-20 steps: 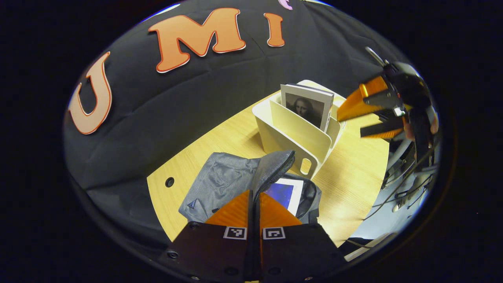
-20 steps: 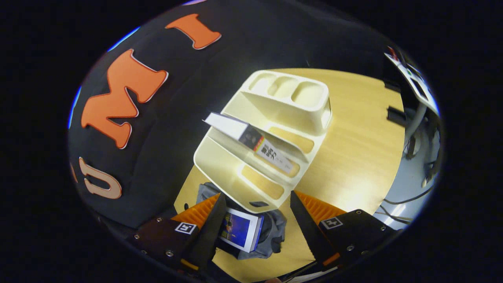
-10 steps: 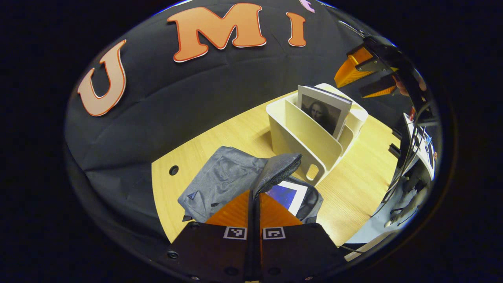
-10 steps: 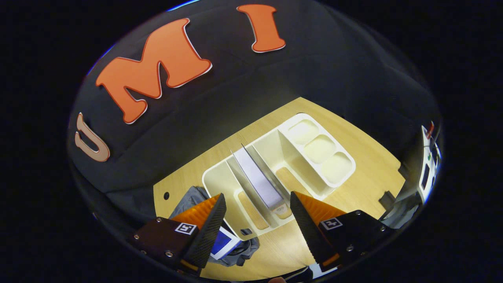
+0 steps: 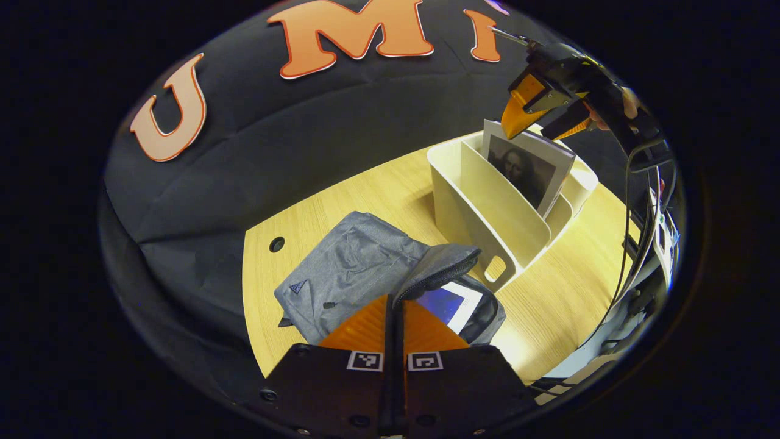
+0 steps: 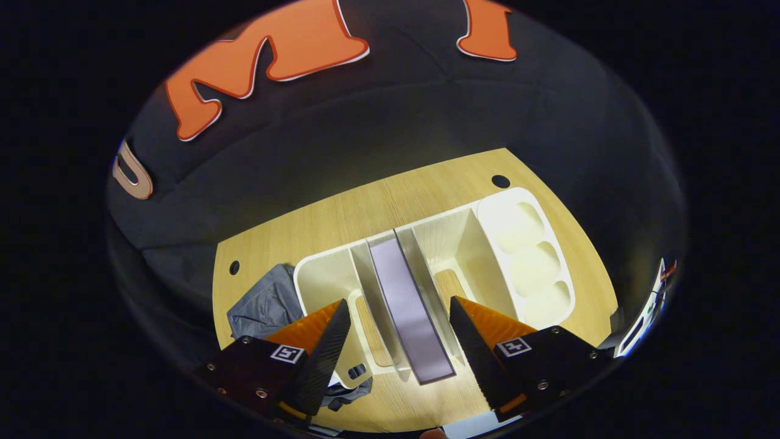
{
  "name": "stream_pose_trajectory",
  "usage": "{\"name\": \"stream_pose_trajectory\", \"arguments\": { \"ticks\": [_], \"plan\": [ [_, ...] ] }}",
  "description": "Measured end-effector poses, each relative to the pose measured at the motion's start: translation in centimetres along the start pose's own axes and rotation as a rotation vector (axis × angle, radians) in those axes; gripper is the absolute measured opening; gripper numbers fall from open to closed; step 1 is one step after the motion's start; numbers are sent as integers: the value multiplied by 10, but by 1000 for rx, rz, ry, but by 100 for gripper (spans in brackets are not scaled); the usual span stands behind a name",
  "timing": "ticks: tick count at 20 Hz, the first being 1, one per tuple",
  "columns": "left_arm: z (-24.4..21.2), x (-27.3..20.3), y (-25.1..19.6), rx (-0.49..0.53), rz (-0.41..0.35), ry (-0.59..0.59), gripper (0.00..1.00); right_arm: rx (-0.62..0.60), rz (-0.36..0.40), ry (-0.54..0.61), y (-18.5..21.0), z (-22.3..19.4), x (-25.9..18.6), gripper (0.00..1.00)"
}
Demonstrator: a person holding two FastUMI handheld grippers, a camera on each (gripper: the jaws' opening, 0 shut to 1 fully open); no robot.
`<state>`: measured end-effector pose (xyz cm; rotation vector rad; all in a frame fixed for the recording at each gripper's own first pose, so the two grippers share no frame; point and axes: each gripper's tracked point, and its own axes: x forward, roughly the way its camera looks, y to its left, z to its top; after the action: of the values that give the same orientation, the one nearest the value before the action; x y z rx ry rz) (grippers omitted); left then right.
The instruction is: Open the schoolbag, grab two books from the bookshelf and put them into the schoolbag.
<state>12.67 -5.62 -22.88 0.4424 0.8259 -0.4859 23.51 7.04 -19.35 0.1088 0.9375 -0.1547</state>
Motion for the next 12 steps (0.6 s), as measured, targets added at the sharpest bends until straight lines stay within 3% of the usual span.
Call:
{"name": "stream_pose_trajectory", "arguments": {
  "ticks": [6,8,10,11,12],
  "plan": [
    [0,6,-3,4,44,24,1,-40,-20,87,-7,-13,29,98],
    [-1,7,-4,1,50,27,1,-42,-21,99,-7,-14,34,93],
    [-3,7,-4,-2,55,30,1,-44,-24,105,-8,-17,39,78],
    [-4,7,-3,-1,58,31,1,-43,-23,101,-8,-17,42,66],
    [-3,6,-3,-2,57,30,1,-39,-18,97,-6,-18,44,47]
  ]
}}
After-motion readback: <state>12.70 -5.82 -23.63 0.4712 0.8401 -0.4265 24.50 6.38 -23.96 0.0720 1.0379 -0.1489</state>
